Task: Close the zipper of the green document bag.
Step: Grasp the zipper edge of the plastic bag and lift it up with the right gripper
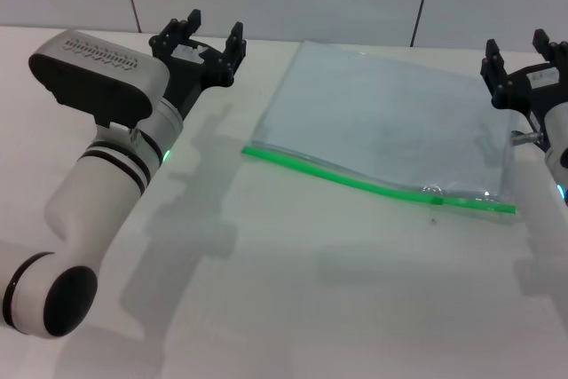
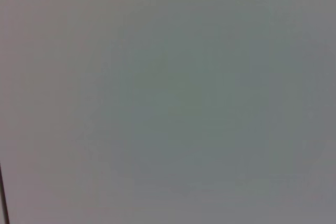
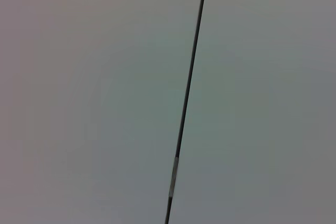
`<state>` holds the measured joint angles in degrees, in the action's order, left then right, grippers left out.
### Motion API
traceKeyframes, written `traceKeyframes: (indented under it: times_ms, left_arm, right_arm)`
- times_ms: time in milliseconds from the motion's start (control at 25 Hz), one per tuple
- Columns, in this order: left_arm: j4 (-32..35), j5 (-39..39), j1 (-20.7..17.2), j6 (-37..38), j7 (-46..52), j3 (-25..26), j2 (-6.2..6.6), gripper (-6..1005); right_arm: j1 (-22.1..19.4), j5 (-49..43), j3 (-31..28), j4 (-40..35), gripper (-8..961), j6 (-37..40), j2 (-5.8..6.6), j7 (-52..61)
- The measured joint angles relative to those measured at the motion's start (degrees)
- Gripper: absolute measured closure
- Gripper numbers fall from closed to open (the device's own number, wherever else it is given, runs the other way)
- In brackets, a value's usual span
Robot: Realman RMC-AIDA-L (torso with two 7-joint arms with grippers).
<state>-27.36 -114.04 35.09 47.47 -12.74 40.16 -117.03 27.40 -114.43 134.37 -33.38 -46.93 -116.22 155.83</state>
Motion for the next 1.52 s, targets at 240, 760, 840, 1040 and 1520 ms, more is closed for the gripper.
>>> traceKeyframes:
  times_ms: [240,760,840,1040,1520]
  left_arm:
    - [0.23,0.05,0.17,-0.46,0.03,0.0,-0.03,399]
    - [0.48,0.01,-0.09,-0.42,0.08,0.03,0.07,398]
    - [0.49,0.04,-0.38,-0.27,0.08,0.07,0.1,398]
    - [0.56,0.05,-0.9,0.09,0.09,0.26,0.27,399]
    - [1.28,0.06,-1.27,0.24,0.09,0.61,0.37,399]
  right_arm:
    - [0.02,0.89,0.04,0.37,336,0.05,-0.05,0.0]
    - [-0.74,1.5,1.48,-1.56,334,0.09,0.08,0.0]
    - [-1.67,0.98,2.44,-3.64,334,0.04,0.42,-0.17]
    - [-5.41,-4.57,3.03,-10.25,333,2.07,1.76,-0.94]
    - [-8.89,-11.24,2.56,-34.06,331,33.08,15.78,-1.15]
